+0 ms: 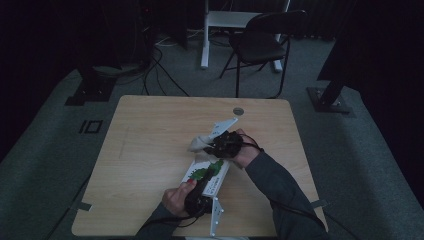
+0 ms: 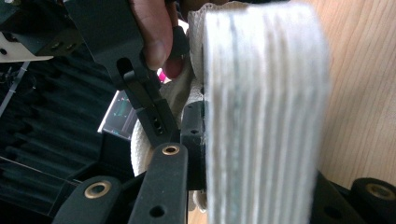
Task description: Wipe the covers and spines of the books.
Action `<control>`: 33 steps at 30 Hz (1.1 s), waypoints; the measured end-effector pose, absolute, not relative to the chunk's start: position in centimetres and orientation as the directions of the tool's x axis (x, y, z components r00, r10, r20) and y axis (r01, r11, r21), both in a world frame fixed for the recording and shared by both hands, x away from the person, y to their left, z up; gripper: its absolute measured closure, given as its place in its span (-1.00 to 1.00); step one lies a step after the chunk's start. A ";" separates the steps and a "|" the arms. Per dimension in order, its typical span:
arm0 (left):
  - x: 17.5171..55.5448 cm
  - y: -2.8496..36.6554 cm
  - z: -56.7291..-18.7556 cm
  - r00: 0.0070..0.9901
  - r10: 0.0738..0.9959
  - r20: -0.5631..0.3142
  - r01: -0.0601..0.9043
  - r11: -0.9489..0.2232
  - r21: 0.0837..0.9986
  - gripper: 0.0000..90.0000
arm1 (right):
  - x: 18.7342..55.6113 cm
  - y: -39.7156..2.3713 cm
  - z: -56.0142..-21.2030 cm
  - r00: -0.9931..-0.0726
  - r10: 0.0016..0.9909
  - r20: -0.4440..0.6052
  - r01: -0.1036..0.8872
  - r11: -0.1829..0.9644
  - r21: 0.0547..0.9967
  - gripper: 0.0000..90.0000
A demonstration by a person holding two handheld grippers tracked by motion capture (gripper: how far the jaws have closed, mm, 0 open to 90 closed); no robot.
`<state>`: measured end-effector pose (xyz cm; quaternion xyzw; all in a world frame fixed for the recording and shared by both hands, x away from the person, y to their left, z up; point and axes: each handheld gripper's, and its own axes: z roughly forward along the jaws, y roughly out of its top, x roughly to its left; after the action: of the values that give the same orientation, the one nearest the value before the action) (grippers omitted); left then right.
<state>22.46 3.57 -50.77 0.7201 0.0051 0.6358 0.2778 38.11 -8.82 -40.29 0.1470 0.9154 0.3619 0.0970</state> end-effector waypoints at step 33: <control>22.6 3.6 -50.9 0.186 0.352 0.918 -0.338 -0.854 0.396 0.70 | 35.6 -6.3 -40.1 -0.979 0.192 -0.071 0.102 0.761 0.641 0.86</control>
<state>22.58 3.63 -50.89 0.7212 0.0048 0.6379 0.2701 35.57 -6.31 -40.06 0.0785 0.9359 0.3370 0.0663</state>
